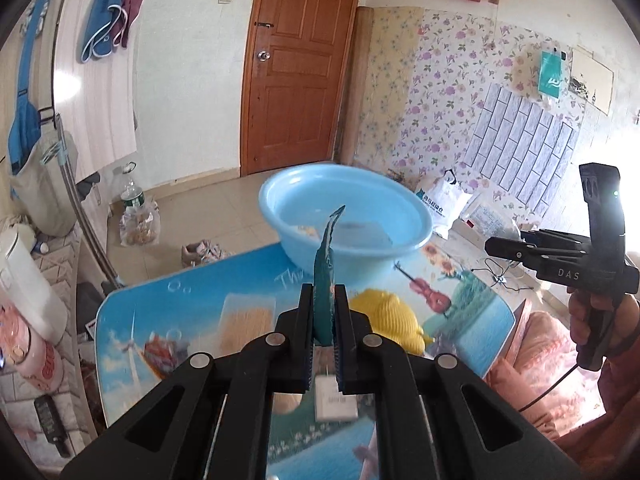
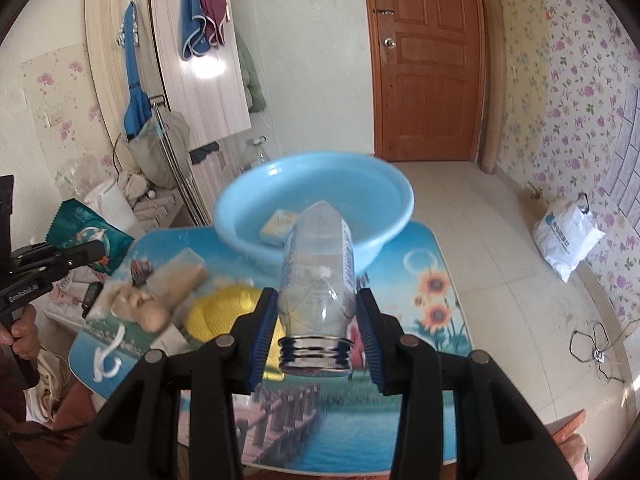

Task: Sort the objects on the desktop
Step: 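Carry the green packet and bottle to the basin and release both, then withdraw both tools from the basin back over the table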

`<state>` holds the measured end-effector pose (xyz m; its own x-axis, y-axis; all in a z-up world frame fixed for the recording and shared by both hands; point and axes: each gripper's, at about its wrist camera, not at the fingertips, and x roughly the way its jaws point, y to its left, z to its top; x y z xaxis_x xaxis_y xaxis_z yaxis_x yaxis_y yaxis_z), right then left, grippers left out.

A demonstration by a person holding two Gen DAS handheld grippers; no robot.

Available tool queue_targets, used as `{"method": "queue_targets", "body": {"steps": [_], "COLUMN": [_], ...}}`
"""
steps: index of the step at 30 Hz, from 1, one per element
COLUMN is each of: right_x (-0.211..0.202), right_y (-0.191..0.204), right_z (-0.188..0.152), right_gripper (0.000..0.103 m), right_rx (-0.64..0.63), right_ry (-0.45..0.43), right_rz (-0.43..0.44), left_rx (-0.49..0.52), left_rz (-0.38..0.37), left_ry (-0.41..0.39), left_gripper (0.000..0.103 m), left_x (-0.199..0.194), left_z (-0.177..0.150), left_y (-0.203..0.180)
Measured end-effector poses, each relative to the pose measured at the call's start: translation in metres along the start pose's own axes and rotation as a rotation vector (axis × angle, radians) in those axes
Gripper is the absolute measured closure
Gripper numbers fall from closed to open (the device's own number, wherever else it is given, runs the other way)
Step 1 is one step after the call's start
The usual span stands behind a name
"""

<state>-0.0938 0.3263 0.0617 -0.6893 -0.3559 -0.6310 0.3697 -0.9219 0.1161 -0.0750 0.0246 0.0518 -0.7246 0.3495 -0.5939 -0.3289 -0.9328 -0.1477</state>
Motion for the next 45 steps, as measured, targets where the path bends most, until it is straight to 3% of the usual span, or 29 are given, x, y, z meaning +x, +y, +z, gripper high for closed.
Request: {"method": "queue_targets", "body": {"steps": [10,20,22,24,28,35,39,45], "right_x": [0.053,0.098,0.103,0.107,0.110,0.104,0.094,0.079], "right_y": [-0.002,-0.008,-0.010,-0.012,-0.014,-0.011,-0.008,-0.001], "right_z": [0.044,0.057,0.055,0.054,0.052,0.052,0.052,0.050], "right_gripper": [0.064,0.064,0.064,0.064,0.064,0.063,0.049,0.048], "right_rx": [-0.021,-0.035,-0.030,-0.026,-0.013,0.005,0.016,0.030], "right_ry": [0.004,0.060,0.077,0.093,0.104,0.099,0.071,0.049], "right_rz": [0.077,0.074,0.071,0.067,0.060,0.040,0.034,0.034], "left_rx": [0.049,0.099,0.100,0.096,0.098,0.059,0.038,0.034], "left_rz": [-0.027,-0.030,-0.035,-0.042,-0.043,-0.009,0.014,0.054], "left_ry": [0.014,0.090,0.092,0.095,0.094,0.058,0.040,0.042], "left_gripper": [0.096,0.096,0.090,0.065,0.052,0.018,0.012,0.010], "left_x": [0.059,0.129,0.134,0.135,0.132,0.111,0.093,0.072], "left_z": [0.058,0.076,0.076,0.077,0.073,0.070,0.067,0.054], "left_y": [-0.004,-0.009,-0.009,-0.010,-0.012,-0.004,0.001,0.002]}}
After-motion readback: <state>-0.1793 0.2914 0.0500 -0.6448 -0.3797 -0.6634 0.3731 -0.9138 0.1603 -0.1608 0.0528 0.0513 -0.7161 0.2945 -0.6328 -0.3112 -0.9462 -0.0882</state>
